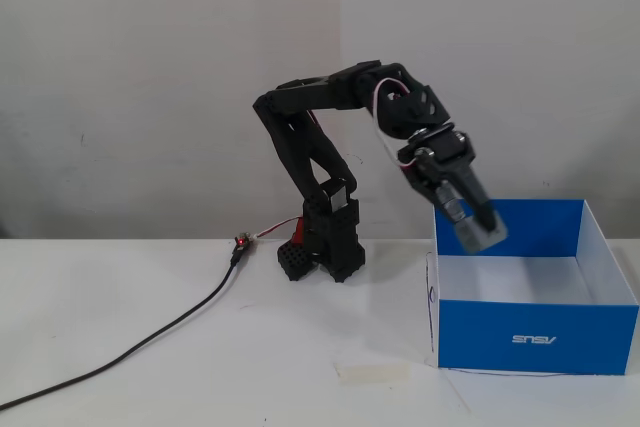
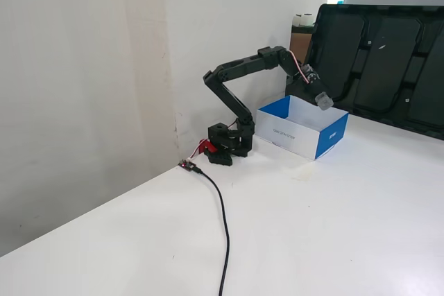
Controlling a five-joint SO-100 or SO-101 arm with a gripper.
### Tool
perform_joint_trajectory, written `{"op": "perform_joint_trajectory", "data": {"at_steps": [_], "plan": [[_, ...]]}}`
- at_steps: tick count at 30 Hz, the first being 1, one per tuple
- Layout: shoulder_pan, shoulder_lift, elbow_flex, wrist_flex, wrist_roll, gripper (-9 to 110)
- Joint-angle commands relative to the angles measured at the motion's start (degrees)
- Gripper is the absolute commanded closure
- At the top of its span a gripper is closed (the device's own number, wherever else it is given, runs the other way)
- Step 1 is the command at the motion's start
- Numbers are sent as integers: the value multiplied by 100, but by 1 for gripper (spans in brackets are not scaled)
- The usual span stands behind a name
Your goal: Pick the gray block and keep it in the box.
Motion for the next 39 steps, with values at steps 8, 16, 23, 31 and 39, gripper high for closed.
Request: {"op": "perform_joint_trajectory", "data": {"at_steps": [8, 16, 23, 31, 39], "plan": [[-1433, -650, -466, 0, -35, 98], [-1934, -1354, -721, -9, -457, 96], [-2285, -1556, -835, 123, -729, 74], [-2206, -1679, -1002, 325, -1020, 80], [-1354, -1257, -932, 659, -1424, 96]]}}
